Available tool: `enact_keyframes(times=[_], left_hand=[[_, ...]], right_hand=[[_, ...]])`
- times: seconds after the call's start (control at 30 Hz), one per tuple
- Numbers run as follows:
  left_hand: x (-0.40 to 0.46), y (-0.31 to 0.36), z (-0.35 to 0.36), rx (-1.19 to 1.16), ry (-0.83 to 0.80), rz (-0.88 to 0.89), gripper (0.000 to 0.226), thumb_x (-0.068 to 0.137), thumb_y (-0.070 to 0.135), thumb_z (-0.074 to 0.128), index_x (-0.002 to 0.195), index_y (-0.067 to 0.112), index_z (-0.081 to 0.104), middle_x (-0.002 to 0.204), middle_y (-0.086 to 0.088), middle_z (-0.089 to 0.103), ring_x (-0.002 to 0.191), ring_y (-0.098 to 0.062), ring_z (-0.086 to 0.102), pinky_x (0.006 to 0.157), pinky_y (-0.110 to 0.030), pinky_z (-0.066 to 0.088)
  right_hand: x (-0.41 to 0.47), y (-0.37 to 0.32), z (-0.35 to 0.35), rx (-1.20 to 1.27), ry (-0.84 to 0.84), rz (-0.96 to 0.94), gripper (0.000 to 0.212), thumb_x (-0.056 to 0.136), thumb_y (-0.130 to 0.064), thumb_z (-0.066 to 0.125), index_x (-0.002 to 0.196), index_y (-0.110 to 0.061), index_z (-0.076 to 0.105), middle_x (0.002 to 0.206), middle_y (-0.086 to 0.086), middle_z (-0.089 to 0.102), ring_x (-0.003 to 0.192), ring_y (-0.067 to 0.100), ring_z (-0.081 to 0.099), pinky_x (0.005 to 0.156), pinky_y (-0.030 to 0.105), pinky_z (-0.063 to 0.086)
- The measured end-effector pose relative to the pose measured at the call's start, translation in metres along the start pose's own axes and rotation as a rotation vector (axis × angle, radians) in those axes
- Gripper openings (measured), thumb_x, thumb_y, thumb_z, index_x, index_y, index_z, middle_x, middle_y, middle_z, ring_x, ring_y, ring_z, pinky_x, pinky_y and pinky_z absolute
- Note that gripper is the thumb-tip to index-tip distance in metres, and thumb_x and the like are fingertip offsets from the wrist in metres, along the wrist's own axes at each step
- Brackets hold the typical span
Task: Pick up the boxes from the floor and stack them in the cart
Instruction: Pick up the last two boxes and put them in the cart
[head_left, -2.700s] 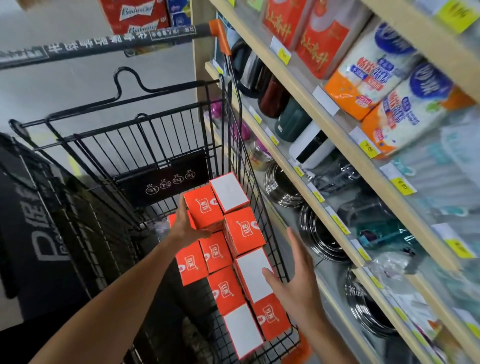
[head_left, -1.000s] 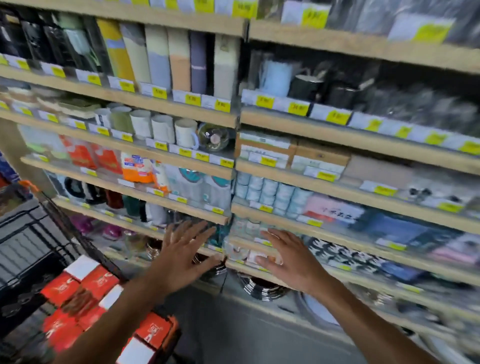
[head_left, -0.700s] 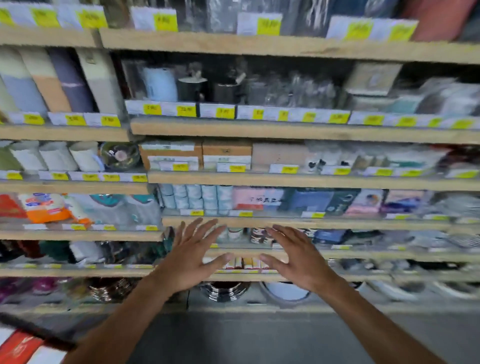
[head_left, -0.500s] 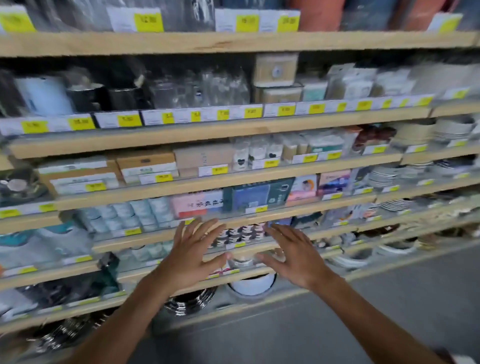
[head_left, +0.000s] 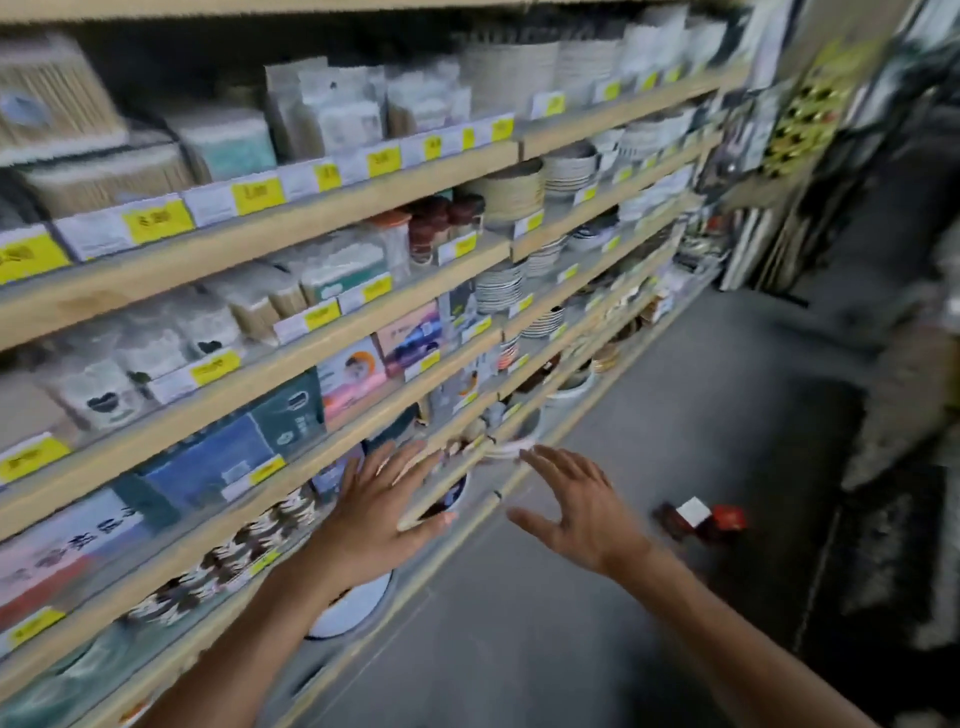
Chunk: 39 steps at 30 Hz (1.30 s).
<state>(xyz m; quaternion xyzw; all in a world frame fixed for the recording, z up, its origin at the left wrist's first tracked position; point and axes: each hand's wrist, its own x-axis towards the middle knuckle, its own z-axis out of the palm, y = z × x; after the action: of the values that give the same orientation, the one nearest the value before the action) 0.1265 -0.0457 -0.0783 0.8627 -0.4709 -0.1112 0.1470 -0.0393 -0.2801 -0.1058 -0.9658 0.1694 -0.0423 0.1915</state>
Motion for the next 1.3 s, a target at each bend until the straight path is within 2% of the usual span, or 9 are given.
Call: enact_keyframes(times=[0.1, 0.2, 0.3, 0.4, 0.53, 0.63, 0.73, 1.07, 1.3], left_hand=[[0.047, 0.005, 0.007, 0.013, -0.039, 0.123, 0.093, 0.072, 0.093, 0.004, 0.153, 0.048, 0.012, 0.161, 0.021, 0.007, 0.151, -0.011, -0.008, 0.122, -0.042, -0.009], [0.095, 0.011, 0.017, -0.011, -0.072, 0.218, 0.098, 0.071, 0.094, 0.004, 0.155, 0.045, 0.015, 0.162, 0.018, 0.009, 0.15, -0.01, -0.006, 0.121, -0.042, -0.007], [0.145, 0.024, 0.028, -0.014, -0.142, 0.328, 0.098, 0.07, 0.096, 0.003, 0.154, 0.047, 0.013, 0.163, 0.018, 0.006, 0.151, -0.01, -0.008, 0.123, -0.043, 0.0], [0.181, 0.044, 0.039, -0.031, -0.176, 0.427, 0.1, 0.07, 0.097, 0.006, 0.154, 0.045, 0.019, 0.164, 0.014, 0.012, 0.152, -0.013, -0.004, 0.123, -0.037, 0.003], [0.229, 0.088, 0.055, -0.018, -0.257, 0.54, 0.095, 0.072, 0.094, 0.013, 0.154, 0.047, 0.017, 0.164, 0.017, 0.007, 0.152, -0.013, -0.008, 0.121, -0.038, -0.004], [0.265, 0.124, 0.07, 0.03, -0.262, 0.677, 0.092, 0.076, 0.091, 0.013, 0.155, 0.045, 0.015, 0.165, 0.015, 0.009, 0.152, -0.012, -0.006, 0.123, -0.041, -0.004], [0.303, 0.166, 0.092, 0.036, -0.289, 0.72, 0.089, 0.078, 0.088, 0.017, 0.156, 0.045, 0.014, 0.164, 0.015, 0.008, 0.151, -0.011, -0.006, 0.123, -0.041, -0.003], [0.417, 0.305, 0.154, 0.114, -0.369, 0.754, 0.1, 0.069, 0.096, 0.007, 0.155, 0.045, 0.003, 0.165, 0.015, 0.001, 0.151, -0.011, -0.012, 0.123, -0.038, -0.006], [0.48, 0.365, 0.2, 0.081, -0.441, 0.784, 0.099, 0.072, 0.093, 0.012, 0.156, 0.042, 0.004, 0.165, 0.014, 0.002, 0.152, -0.011, -0.011, 0.124, -0.039, -0.004]], right_hand=[[-0.001, 0.02, -0.008, -0.039, -0.014, 0.109, 0.083, 0.088, -0.081, 0.04, 0.156, -0.035, 0.029, 0.161, -0.005, 0.033, 0.148, 0.021, 0.029, 0.122, 0.038, 0.02], [-0.007, 0.036, -0.022, -0.047, -0.014, 0.243, 0.082, 0.089, -0.08, 0.04, 0.158, -0.038, 0.021, 0.165, -0.007, 0.025, 0.15, 0.021, 0.022, 0.122, 0.04, 0.015], [-0.013, 0.058, -0.036, -0.051, 0.033, 0.373, 0.085, 0.086, -0.085, 0.035, 0.157, -0.039, 0.022, 0.164, -0.008, 0.026, 0.151, 0.021, 0.021, 0.124, 0.044, 0.015], [-0.024, 0.081, -0.04, -0.071, 0.076, 0.464, 0.089, 0.083, -0.089, 0.03, 0.156, -0.037, 0.027, 0.162, -0.008, 0.03, 0.151, 0.021, 0.023, 0.124, 0.046, 0.02], [-0.045, 0.114, -0.053, -0.068, 0.125, 0.608, 0.079, 0.09, -0.076, 0.044, 0.156, -0.035, 0.028, 0.162, -0.01, 0.029, 0.15, 0.018, 0.023, 0.122, 0.036, 0.014], [-0.056, 0.147, -0.057, -0.067, 0.128, 0.699, 0.078, 0.091, -0.078, 0.041, 0.156, -0.038, 0.024, 0.163, -0.011, 0.027, 0.151, 0.018, 0.021, 0.123, 0.035, 0.013], [-0.061, 0.195, -0.061, -0.039, 0.116, 0.76, 0.081, 0.09, -0.08, 0.037, 0.158, -0.038, 0.021, 0.164, -0.009, 0.026, 0.152, 0.019, 0.02, 0.124, 0.039, 0.014], [-0.08, 0.359, -0.108, 0.027, 0.175, 0.849, 0.086, 0.087, -0.076, 0.046, 0.158, -0.039, 0.016, 0.163, -0.01, 0.025, 0.151, 0.021, 0.02, 0.124, 0.04, 0.017], [-0.083, 0.442, -0.118, 0.094, 0.165, 0.924, 0.093, 0.084, -0.073, 0.054, 0.159, -0.038, 0.013, 0.163, -0.012, 0.024, 0.151, 0.02, 0.02, 0.124, 0.039, 0.017]])
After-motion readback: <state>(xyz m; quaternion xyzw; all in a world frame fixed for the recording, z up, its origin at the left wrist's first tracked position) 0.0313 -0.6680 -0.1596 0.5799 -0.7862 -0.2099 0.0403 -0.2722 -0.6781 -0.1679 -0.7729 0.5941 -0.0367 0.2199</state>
